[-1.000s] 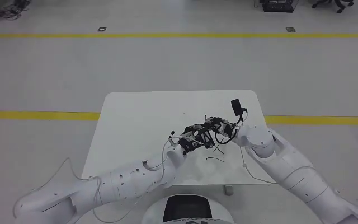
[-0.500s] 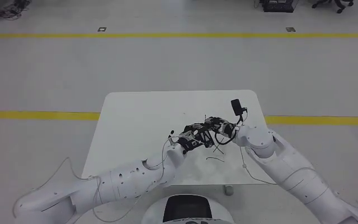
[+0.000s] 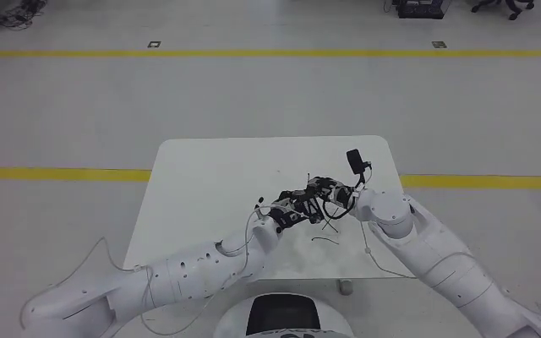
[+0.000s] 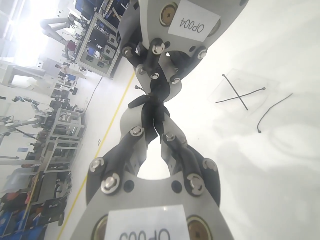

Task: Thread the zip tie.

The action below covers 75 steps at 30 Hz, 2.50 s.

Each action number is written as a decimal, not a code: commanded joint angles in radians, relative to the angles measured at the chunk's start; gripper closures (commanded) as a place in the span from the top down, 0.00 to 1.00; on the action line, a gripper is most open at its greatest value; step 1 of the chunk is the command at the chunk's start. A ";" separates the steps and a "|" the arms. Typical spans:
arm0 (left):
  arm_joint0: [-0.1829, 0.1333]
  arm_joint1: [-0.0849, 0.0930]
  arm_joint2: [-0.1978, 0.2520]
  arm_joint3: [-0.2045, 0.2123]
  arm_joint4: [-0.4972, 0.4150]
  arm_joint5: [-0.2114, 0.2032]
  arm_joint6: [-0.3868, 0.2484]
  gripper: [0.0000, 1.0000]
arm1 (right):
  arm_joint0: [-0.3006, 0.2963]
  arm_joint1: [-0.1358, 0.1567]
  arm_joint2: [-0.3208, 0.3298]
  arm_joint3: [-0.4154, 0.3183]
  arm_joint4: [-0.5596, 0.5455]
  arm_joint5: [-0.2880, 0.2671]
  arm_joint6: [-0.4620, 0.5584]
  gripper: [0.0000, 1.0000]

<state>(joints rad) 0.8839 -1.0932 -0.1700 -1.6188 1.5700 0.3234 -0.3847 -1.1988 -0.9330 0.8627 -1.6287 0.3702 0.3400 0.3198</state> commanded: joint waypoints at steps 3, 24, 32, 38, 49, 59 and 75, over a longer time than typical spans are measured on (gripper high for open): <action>0.003 -0.002 0.000 0.008 0.000 0.004 -0.002 0.00 | -0.001 -0.002 0.002 0.002 -0.009 0.000 0.008 0.00; 0.137 0.090 -0.272 -0.098 -0.234 -0.122 0.061 0.00 | -0.055 0.026 0.111 0.004 -0.156 -0.152 0.156 1.00; 0.168 0.085 -0.356 -0.075 -0.576 -0.228 0.055 0.00 | -0.055 0.030 0.144 0.069 -0.127 -0.333 0.285 1.00; 0.168 0.084 -0.432 0.015 -0.925 -0.462 0.021 0.00 | -0.032 0.037 0.197 0.199 -0.060 -0.557 0.488 1.00; 0.159 0.070 -0.454 0.111 -1.164 -0.600 -0.023 0.00 | 0.003 0.028 0.182 0.277 -0.065 -0.673 0.599 1.00; 0.202 0.060 -0.503 0.149 -1.597 -0.621 -0.100 0.00 | 0.017 0.023 0.236 0.314 0.077 -0.680 0.832 1.00; 0.175 0.034 -0.504 0.242 -1.850 -0.663 -0.237 0.00 | 0.043 -0.022 0.292 0.402 0.142 -0.680 1.070 1.00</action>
<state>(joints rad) 1.0585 -1.0594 -0.6740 -1.3766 -0.2799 -0.3400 -0.6220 -1.1561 -0.9550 1.1549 -1.2271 0.5118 -0.3400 1.3898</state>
